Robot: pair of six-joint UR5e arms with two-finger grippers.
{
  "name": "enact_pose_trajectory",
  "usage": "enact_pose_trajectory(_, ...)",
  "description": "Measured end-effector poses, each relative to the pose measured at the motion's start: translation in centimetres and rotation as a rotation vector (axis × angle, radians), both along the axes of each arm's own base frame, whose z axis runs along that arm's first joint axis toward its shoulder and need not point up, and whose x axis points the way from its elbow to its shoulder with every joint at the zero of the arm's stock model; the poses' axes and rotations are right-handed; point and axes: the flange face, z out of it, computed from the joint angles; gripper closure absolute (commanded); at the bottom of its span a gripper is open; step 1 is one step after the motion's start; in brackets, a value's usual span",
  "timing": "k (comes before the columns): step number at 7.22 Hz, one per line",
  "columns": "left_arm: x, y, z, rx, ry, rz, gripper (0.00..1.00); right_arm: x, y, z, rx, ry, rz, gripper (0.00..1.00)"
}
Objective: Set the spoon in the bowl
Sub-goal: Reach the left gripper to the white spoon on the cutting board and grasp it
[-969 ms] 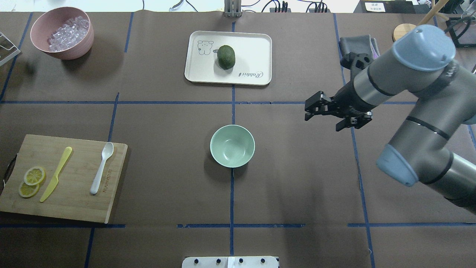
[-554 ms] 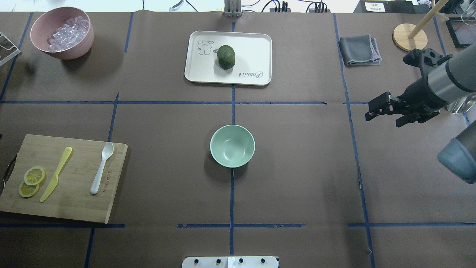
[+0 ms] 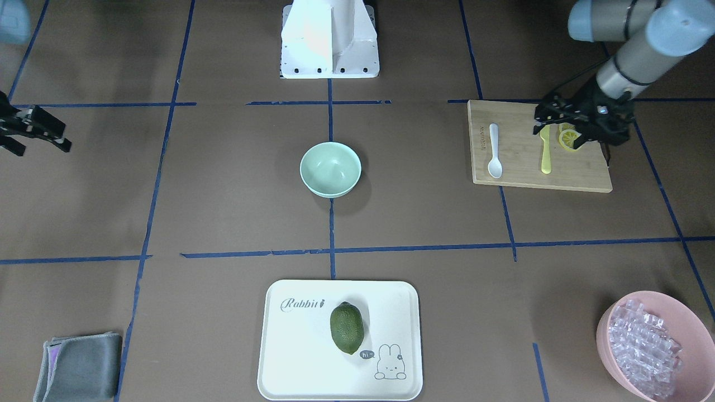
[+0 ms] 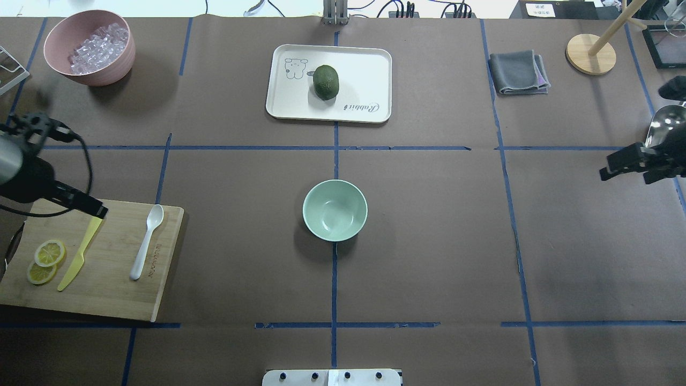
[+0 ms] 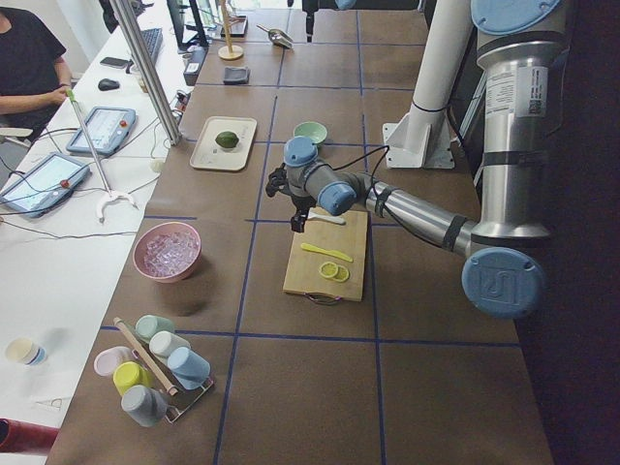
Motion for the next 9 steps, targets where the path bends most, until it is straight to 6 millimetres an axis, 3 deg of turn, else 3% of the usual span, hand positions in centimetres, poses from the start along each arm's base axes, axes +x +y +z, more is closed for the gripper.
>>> enact_pose_trajectory(1,3.4,0.9,-0.5,0.008,-0.025,0.001,0.03,2.8,0.5,2.3,0.037,0.032,-0.021,0.0)
enact_pose_trajectory(2,5.6,1.6,-0.1,0.009,-0.05,0.005,0.03,5.2,0.7,4.0,0.065,0.06,-0.045,0.0)
enact_pose_trajectory(4,7.4,1.7,1.1,-0.007,-0.08,0.003,0.03,7.5,0.9,5.6,0.086,0.101,-0.074,0.0)
enact_pose_trajectory(7,9.4,0.9,0.9,-0.034,-0.084,-0.018,0.29,7.8,0.8,5.7,0.094,0.115,-0.081,0.0)
enact_pose_trajectory(9,9.8,1.0,0.9,-0.037,-0.085,-0.014,0.64,7.8,0.8,5.7,0.094,0.116,-0.081,0.0)
